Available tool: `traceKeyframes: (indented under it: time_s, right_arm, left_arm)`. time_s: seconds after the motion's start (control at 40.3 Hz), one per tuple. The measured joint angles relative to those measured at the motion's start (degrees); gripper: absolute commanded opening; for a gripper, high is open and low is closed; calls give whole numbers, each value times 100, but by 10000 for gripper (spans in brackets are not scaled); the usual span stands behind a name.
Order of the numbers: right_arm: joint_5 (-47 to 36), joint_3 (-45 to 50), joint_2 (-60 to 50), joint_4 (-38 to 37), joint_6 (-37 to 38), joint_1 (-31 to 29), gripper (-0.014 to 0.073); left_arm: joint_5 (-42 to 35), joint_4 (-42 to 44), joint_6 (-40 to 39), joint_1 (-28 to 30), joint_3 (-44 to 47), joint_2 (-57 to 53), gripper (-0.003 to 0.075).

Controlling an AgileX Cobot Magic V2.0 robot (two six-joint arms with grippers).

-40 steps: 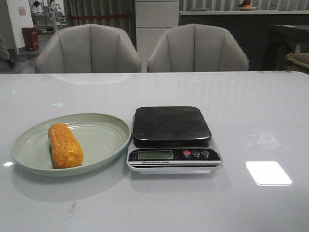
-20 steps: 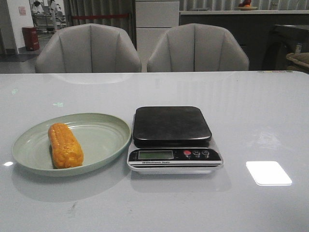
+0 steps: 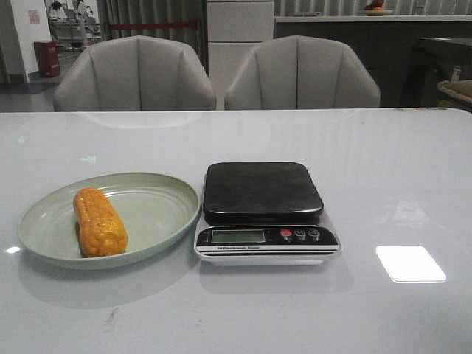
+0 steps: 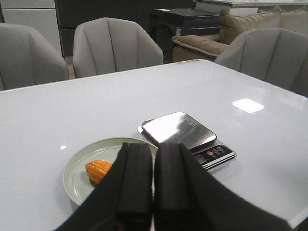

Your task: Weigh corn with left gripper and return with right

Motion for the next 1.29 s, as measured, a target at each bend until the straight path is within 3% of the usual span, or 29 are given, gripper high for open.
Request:
traceKeyframes:
  time_s: [0.223, 0.397, 0.769, 0.943, 1.291]
  right_arm:
    - [0, 0, 0, 0, 0, 0, 157]
    - [0, 0, 0, 0, 0, 0, 157]
    - [0, 0, 0, 0, 0, -9, 157]
    - [0, 0, 0, 0, 0, -9, 157]
    - [0, 0, 0, 0, 0, -9, 157]
  left_arm:
    - [0, 0, 0, 0, 8, 0, 130]
    - [-528, 218, 0, 202, 372, 0, 130]
    - [-2694, 603, 0, 2067, 2038, -87, 130]
    - [-3537, 617, 0, 2594, 2344, -87, 130]
    - [-3641, 630, 0, 2715, 2344, -87, 130]
